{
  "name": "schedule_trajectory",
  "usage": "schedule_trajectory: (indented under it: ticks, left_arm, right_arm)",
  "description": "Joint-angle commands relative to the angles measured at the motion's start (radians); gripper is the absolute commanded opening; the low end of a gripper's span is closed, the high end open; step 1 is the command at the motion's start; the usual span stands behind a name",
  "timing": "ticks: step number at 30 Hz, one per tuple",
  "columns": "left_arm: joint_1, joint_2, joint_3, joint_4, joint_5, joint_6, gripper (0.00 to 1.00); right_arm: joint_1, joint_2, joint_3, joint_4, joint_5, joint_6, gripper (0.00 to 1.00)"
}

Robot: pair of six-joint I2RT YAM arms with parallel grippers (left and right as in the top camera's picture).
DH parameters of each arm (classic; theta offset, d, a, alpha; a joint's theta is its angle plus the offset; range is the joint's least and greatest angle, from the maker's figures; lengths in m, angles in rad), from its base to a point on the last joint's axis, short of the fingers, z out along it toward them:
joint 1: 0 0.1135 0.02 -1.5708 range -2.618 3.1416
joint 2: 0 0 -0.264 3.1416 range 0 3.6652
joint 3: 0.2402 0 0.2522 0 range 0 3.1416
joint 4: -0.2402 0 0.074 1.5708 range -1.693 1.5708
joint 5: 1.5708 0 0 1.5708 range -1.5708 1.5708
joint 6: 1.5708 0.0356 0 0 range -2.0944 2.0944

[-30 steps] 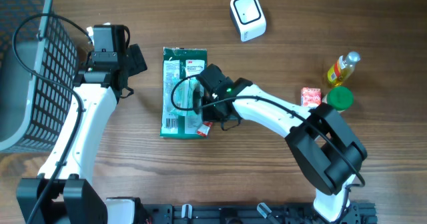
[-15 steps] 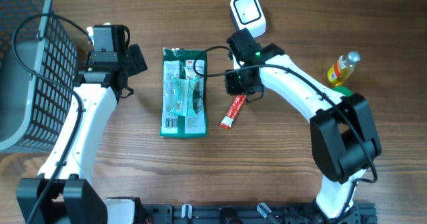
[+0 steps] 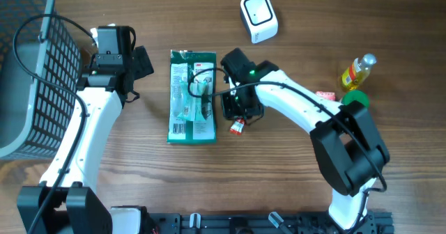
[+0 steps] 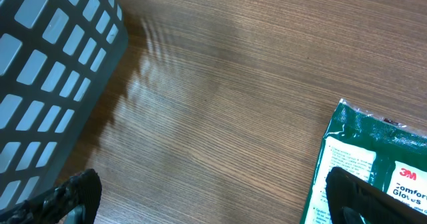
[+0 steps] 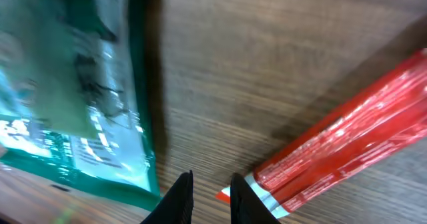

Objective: Scan the item barcode
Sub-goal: 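Lift the red sticks off the gloves pack with right gripper, then carry the red sticks right and upward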

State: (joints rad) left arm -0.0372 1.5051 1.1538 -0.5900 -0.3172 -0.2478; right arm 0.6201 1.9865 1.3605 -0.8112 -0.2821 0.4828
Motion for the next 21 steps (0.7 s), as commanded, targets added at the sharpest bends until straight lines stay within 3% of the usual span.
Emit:
schedule_trajectory:
  ticks: [1,9,14,16,19,21]
  left_arm:
    - [0.005,-0.001,0.011,0.003,-0.009,0.009,1.0]
    - [0.005,-0.001,0.011,0.003,-0.009,0.009,1.0]
    - [0.005,-0.001,0.011,0.003,-0.009,0.009,1.0]
    - [0.005,-0.001,0.011,0.003,-0.009,0.009,1.0]
    - [0.005,-0.001,0.011,0.003,-0.009,0.009,1.0]
    - [0.005,-0.001,0.011,0.003,-0.009,0.009,1.0]
  right_arm:
    - [-0.002,0.027,-0.034,-0.014,0.048,0.017,0.2]
    - [-0.002,0.027,-0.034,-0.152,0.246,0.008,0.26]
    - [-0.003,0.027,-0.034,-0.245,0.447,-0.098,0.3]
    - [-0.006,0.027,-0.034,-0.259,0.542,-0.099,0.27]
    - [-0.011,0.025,-0.017,-0.261,0.542,-0.124,0.11]
    - [-0.012,0.017,0.01,-0.268,0.486,-0.144,0.15]
